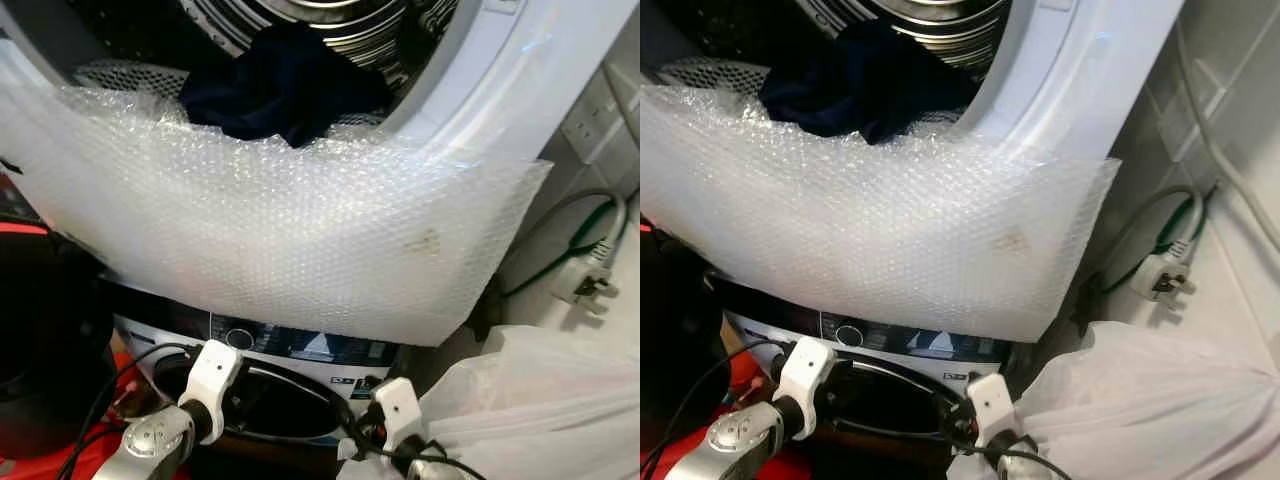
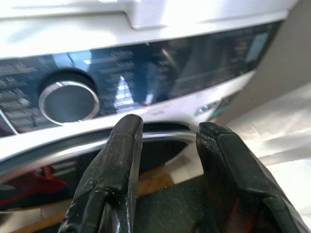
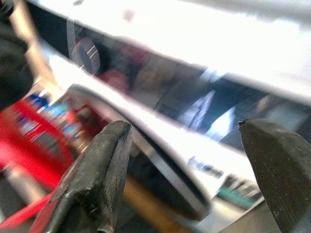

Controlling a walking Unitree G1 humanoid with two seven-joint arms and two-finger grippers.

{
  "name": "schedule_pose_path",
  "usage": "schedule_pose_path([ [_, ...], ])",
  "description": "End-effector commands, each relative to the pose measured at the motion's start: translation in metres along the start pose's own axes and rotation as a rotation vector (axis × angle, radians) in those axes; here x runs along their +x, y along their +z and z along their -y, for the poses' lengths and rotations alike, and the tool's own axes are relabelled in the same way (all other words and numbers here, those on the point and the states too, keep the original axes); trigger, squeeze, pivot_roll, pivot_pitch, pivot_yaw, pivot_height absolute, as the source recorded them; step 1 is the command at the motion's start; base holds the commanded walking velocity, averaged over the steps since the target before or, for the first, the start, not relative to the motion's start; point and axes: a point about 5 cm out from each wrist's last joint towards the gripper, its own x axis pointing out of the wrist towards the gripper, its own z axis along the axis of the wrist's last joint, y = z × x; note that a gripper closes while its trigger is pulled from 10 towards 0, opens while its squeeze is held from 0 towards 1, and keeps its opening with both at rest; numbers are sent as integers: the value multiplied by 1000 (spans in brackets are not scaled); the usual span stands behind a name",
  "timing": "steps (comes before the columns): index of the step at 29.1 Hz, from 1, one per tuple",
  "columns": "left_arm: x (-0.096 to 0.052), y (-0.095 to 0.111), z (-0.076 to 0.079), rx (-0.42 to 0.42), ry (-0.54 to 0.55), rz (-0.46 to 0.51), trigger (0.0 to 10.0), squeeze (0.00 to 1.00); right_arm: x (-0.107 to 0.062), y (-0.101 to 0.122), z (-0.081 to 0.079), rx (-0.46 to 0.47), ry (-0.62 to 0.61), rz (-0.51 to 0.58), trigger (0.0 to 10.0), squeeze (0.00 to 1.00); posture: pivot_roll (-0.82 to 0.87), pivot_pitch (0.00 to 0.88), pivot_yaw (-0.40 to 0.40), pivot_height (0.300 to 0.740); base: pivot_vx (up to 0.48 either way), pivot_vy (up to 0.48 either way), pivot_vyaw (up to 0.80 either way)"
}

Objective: Clothes washing

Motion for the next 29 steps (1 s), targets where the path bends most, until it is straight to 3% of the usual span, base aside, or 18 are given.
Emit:
schedule_pose_path([
  [1,-1,-6,-3,-1,22,-12,10000,0,-2,5,6,-4,-36,37,10000,0,290,135,-99,740,0,0,0],
  [5,0,-12,-3,-6,28,-5,10000,0,2,14,8,-15,-35,80,10000,0,270,132,-107,740,0,0,0],
  [13,7,-21,-3,-17,48,-4,10000,0,2,12,12,-36,-43,68,10000,0,247,86,-142,740,0,0,0],
  [22,16,-19,-3,-8,45,15,10000,0,-8,4,21,-46,-73,47,10000,0,225,57,-152,740,0,0,0],
  [29,17,-33,1,0,11,-32,10000,0,-15,-16,21,-47,-87,-45,10000,0,214,39,-114,740,0,0,0],
])
